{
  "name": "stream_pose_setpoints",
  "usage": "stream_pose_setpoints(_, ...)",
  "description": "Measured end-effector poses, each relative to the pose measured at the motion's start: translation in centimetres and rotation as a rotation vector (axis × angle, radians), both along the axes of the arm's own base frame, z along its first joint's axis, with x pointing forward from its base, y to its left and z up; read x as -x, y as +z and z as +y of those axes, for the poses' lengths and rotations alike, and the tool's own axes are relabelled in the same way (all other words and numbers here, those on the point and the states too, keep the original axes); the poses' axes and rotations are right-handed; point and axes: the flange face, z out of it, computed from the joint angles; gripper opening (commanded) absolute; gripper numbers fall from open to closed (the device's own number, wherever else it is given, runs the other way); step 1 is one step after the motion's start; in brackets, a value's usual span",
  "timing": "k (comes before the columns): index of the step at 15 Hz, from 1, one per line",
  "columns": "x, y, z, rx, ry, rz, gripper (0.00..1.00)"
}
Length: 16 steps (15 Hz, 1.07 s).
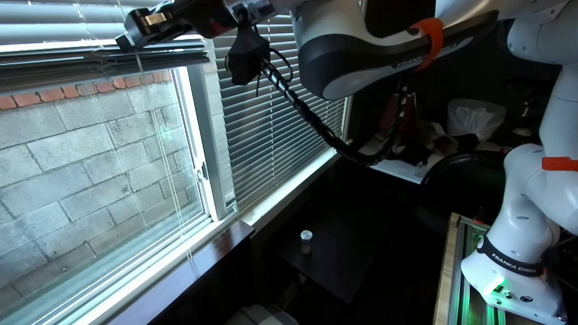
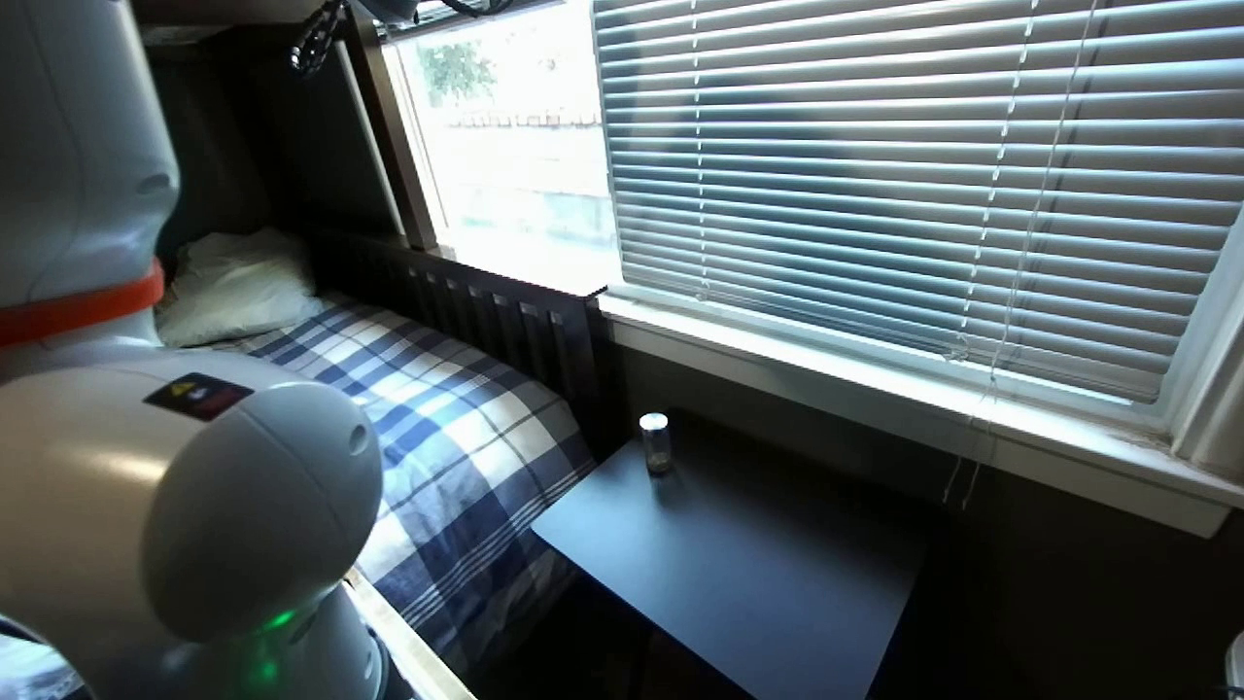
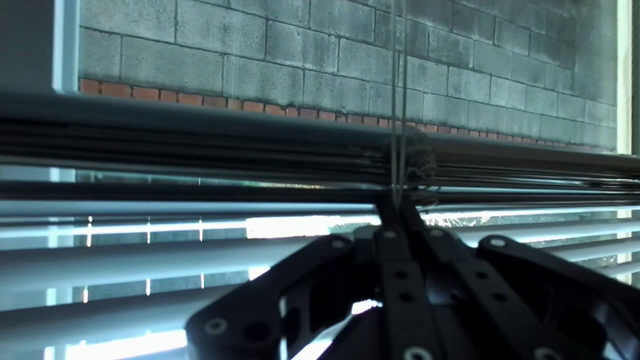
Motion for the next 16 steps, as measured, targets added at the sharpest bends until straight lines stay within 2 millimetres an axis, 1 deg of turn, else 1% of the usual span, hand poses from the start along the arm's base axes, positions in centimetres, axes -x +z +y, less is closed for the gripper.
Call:
stream_pose_setpoints(4,1.3,-1.5,-2.0,-0.028,-0.042,0.05,0.01)
stream_pose_setpoints(8,2.4,-4.6,-2.7,-0.081,-0.026,0.109,0.01)
stream_pose_setpoints(10,2.4,-6.7,-3.0,-0.115,0.003,0.141,0.01)
stream_pose_setpoints(12,2.0,-9.2,-3.5,-0.144,0.028,0.179,0.01)
stream_pose_setpoints(16,0.9,-15.3,-4.9,-0.187,0.053,0.271,0.01)
